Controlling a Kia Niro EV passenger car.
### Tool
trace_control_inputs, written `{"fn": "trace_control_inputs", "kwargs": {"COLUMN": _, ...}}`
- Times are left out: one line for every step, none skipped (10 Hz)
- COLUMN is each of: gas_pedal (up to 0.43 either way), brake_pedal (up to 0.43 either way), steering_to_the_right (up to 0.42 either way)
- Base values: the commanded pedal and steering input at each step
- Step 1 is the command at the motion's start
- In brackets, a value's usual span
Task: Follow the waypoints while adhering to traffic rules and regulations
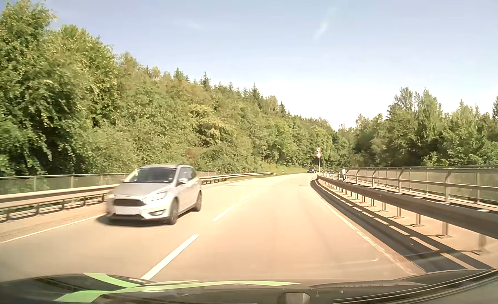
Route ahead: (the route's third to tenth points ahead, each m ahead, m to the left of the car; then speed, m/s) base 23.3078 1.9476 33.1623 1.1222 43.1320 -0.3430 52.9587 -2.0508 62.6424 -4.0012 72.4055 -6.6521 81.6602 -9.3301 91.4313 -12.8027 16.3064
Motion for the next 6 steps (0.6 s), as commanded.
{"fn": "trace_control_inputs", "kwargs": {"gas_pedal": 0.079, "brake_pedal": 0.0, "steering_to_the_right": 0.015}}
{"fn": "trace_control_inputs", "kwargs": {"gas_pedal": 0.079, "brake_pedal": 0.0, "steering_to_the_right": 0.015}}
{"fn": "trace_control_inputs", "kwargs": {"gas_pedal": 0.079, "brake_pedal": 0.0, "steering_to_the_right": 0.015}}
{"fn": "trace_control_inputs", "kwargs": {"gas_pedal": 0.079, "brake_pedal": 0.0, "steering_to_the_right": 0.015}}
{"fn": "trace_control_inputs", "kwargs": {"gas_pedal": 0.079, "brake_pedal": 0.0, "steering_to_the_right": 0.015}}
{"fn": "trace_control_inputs", "kwargs": {"gas_pedal": 0.079, "brake_pedal": 0.0, "steering_to_the_right": 0.016}}
